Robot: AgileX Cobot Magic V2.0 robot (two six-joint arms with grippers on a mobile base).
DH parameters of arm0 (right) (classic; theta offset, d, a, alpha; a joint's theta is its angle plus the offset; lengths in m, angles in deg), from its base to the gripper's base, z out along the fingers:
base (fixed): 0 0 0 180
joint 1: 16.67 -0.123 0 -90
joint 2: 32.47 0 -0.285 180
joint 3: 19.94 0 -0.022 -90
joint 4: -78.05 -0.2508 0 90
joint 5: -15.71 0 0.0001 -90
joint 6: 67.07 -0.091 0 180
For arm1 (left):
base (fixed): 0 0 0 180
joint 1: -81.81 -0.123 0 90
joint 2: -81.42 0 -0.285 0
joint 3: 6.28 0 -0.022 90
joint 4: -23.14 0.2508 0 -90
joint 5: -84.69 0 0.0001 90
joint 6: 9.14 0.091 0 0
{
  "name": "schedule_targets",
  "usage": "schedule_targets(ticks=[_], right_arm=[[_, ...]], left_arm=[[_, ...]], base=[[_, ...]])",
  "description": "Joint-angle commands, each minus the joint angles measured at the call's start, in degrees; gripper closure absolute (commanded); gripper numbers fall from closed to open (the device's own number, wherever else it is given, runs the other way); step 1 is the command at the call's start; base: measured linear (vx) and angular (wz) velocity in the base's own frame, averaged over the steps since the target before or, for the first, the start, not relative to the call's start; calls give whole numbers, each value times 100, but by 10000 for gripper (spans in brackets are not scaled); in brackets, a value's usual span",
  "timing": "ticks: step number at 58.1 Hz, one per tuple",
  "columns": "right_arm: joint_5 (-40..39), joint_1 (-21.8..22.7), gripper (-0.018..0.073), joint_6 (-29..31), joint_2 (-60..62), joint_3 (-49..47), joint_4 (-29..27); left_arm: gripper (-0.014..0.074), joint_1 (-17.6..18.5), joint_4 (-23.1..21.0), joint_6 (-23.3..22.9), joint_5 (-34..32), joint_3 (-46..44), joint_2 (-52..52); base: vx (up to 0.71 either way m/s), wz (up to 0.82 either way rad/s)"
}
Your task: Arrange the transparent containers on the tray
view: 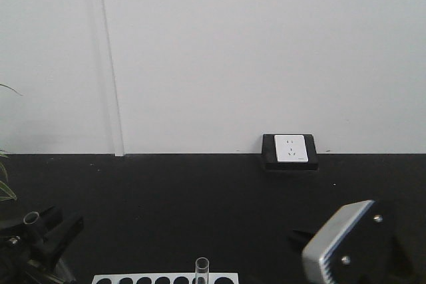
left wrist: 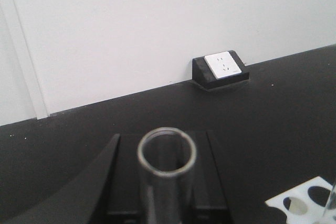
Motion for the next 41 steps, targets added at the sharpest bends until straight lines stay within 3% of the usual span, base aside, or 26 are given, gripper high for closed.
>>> schedule_targets(ticks=[1,7,21,41], right_arm=[[-983,-327,-2,-55,-321,-186,-51],[-1551,-535,-2,-81,-811,-102,-56],[-4164,-634,-2,-536,-1786,588,-93],[-4555,-634,-2,-871,-2901,259,114]], left_arm=[[540,25,-64,33,-408,-199,-81],[540,25,-64,33,-504,-199,-81],[540,25,-64,6,-569,-199,-87],[540,25,-64,-26,-569,-199,-87]], base=[[0,0],[0,0],[0,0],[0,0]])
